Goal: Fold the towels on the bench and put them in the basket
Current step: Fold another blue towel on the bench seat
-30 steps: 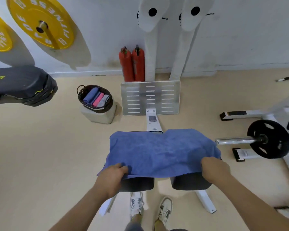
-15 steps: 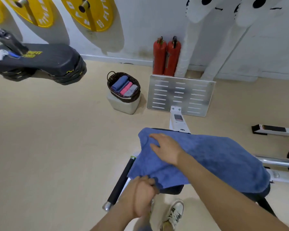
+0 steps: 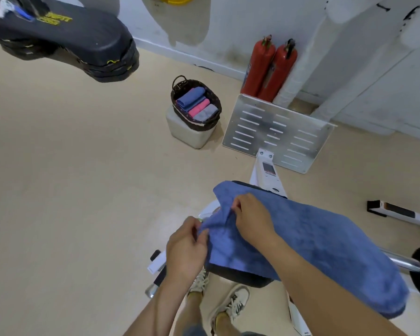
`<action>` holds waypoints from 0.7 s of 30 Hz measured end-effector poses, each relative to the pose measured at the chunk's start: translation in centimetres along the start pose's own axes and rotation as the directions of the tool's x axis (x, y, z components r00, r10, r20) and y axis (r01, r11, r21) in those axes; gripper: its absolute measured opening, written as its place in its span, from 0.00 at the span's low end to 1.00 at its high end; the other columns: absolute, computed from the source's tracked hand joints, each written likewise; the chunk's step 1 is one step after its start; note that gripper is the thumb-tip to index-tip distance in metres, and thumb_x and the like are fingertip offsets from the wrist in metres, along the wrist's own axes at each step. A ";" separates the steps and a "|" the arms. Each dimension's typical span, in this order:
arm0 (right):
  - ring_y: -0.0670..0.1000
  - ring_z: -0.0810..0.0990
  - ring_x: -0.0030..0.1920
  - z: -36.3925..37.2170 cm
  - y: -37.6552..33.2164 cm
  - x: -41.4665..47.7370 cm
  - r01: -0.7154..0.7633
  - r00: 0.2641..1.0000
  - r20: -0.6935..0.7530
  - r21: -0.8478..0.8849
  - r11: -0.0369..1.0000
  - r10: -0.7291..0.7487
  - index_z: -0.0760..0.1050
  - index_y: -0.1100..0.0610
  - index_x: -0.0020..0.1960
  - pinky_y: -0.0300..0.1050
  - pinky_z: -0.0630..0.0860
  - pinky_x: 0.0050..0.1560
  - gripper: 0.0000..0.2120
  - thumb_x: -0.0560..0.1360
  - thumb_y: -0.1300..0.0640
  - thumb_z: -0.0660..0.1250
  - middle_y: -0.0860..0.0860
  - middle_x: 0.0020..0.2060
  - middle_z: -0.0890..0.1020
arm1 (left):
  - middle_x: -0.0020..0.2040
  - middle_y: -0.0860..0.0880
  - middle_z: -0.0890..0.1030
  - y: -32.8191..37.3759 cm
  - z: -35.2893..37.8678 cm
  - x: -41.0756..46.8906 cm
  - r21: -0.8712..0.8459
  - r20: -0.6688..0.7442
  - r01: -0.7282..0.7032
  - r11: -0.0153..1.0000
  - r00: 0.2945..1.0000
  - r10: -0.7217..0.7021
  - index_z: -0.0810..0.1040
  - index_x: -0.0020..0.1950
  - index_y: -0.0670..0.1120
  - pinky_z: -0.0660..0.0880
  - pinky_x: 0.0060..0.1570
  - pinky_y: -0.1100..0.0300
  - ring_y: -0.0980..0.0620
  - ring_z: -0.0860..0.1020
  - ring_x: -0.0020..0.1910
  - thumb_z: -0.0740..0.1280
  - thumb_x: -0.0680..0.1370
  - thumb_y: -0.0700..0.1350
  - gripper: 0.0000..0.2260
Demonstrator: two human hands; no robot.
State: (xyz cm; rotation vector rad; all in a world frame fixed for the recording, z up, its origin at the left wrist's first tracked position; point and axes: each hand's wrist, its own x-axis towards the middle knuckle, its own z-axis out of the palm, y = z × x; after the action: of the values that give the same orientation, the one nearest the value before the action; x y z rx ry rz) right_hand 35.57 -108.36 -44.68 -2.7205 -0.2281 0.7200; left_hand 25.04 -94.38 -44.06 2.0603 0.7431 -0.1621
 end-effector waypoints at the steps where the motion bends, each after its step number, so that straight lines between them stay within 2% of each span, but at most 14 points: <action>1: 0.51 0.71 0.36 0.2 0.3 -0.6 0.009 0.997 -0.073 0.096 0.995 -0.002 0.62 0.53 0.34 0.47 0.67 0.35 0.13 0.76 0.62 0.59 0.48 0.34 0.69 | 0.31 0.51 0.75 -0.5 -0.8 -0.1 -0.060 -0.057 0.055 0.997 0.997 -0.059 0.70 0.38 0.48 0.70 0.35 0.56 0.50 0.72 0.33 0.66 0.74 0.43 0.07; 2: 0.52 0.72 0.38 0.4 0.8 -1.2 0.018 0.991 -0.134 0.184 0.983 0.007 0.65 0.54 0.37 0.49 0.70 0.37 0.10 0.77 0.61 0.59 0.50 0.38 0.71 | 0.31 0.50 0.75 -1.2 -1.5 -0.2 -0.099 -0.077 0.105 0.989 0.991 -0.113 0.70 0.39 0.48 0.70 0.34 0.55 0.49 0.72 0.33 0.66 0.74 0.43 0.07; 3: 0.54 0.74 0.41 0.6 0.9 -1.9 0.035 0.985 -0.170 0.203 0.979 0.000 0.69 0.55 0.42 0.50 0.72 0.41 0.06 0.78 0.59 0.58 0.52 0.43 0.74 | 0.31 0.49 0.75 -1.8 -2.0 -0.4 -0.098 -0.057 0.144 0.985 0.987 -0.150 0.70 0.40 0.49 0.70 0.34 0.55 0.49 0.73 0.33 0.65 0.75 0.43 0.06; 4: 0.54 0.75 0.47 1.1 1.1 -2.6 0.051 0.983 -0.185 0.157 0.986 -0.021 0.72 0.56 0.49 0.50 0.73 0.45 0.06 0.78 0.56 0.58 0.52 0.49 0.75 | 0.32 0.49 0.76 -2.4 -2.1 -0.5 -0.068 -0.014 0.172 0.983 0.985 -0.173 0.71 0.41 0.50 0.70 0.35 0.55 0.49 0.73 0.34 0.64 0.75 0.43 0.05; 7: 0.53 0.74 0.61 2.5 1.1 -4.7 0.136 0.971 -0.185 -0.109 0.985 -0.154 0.70 0.50 0.65 0.53 0.72 0.55 0.24 0.74 0.39 0.55 0.50 0.62 0.74 | 0.33 0.51 0.75 -2.9 -1.5 -0.6 -0.062 0.076 0.191 0.980 0.980 -0.186 0.71 0.45 0.50 0.68 0.35 0.57 0.48 0.73 0.35 0.62 0.78 0.43 0.03; 10: 0.54 0.67 0.67 3.1 2.0 -6.9 0.196 0.958 -0.165 -0.220 0.956 -0.234 0.63 0.45 0.71 0.58 0.71 0.56 0.39 0.64 0.31 0.63 0.52 0.69 0.69 | 0.38 0.46 0.73 -2.3 -1.0 0.3 -0.288 0.103 0.264 0.921 0.964 -0.244 0.70 0.49 0.47 0.67 0.33 0.57 0.49 0.70 0.34 0.60 0.80 0.42 0.01; 13: 0.57 0.65 0.67 3.3 4.4 -9.0 0.231 0.952 -0.118 -0.333 0.914 -0.283 0.61 0.45 0.73 0.59 0.71 0.54 0.49 0.56 0.37 0.75 0.56 0.71 0.66 | 0.38 0.42 0.71 -1.8 -1.2 1.2 -0.512 0.186 0.334 0.792 0.943 -0.278 0.69 0.49 0.47 0.64 0.29 0.56 0.47 0.67 0.32 0.60 0.80 0.42 0.01; 16: 0.58 0.68 0.64 3.4 6.8 -10.1 0.165 0.959 -0.168 -0.325 0.931 -0.229 0.65 0.47 0.70 0.59 0.71 0.52 0.44 0.57 0.50 0.78 0.57 0.67 0.69 | 0.34 0.43 0.70 -0.8 -2.1 1.7 -0.575 0.246 0.363 0.734 0.932 -0.268 0.68 0.51 0.45 0.62 0.23 0.61 0.50 0.65 0.27 0.60 0.81 0.41 0.01; 18: 0.57 0.71 0.56 3.6 7.8 -10.4 0.180 0.927 -0.269 -0.296 0.938 -0.263 0.69 0.50 0.62 0.56 0.72 0.48 0.33 0.59 0.57 0.75 0.55 0.58 0.73 | 0.33 0.44 0.71 -0.7 -2.6 2.0 -0.476 0.227 0.308 0.824 0.948 -0.223 0.69 0.51 0.46 0.64 0.23 0.61 0.51 0.66 0.25 0.61 0.81 0.42 0.02; 20: 0.56 0.74 0.46 3.6 8.4 -10.6 0.243 0.888 -0.326 -0.265 0.933 -0.324 0.72 0.53 0.54 0.51 0.72 0.41 0.22 0.62 0.62 0.70 0.52 0.48 0.74 | 0.34 0.46 0.75 -1.6 -3.2 2.2 -0.211 0.144 0.168 0.963 0.980 -0.139 0.69 0.51 0.50 0.70 0.28 0.56 0.49 0.71 0.28 0.62 0.79 0.43 0.03; 21: 0.55 0.75 0.42 3.6 8.5 -10.8 0.261 0.888 -0.322 -0.237 0.936 -0.329 0.73 0.54 0.52 0.49 0.73 0.37 0.20 0.62 0.65 0.70 0.51 0.45 0.74 | 0.35 0.47 0.77 -2.3 -3.4 2.3 -0.033 0.123 0.095 0.995 0.988 -0.091 0.68 0.52 0.52 0.71 0.32 0.54 0.48 0.74 0.30 0.62 0.79 0.43 0.05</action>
State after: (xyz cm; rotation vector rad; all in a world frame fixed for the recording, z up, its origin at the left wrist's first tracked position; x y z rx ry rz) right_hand 25.11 -117.92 -45.62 -2.8350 -0.6358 0.1155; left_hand 25.06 -89.71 -44.66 1.9611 0.7615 -0.3208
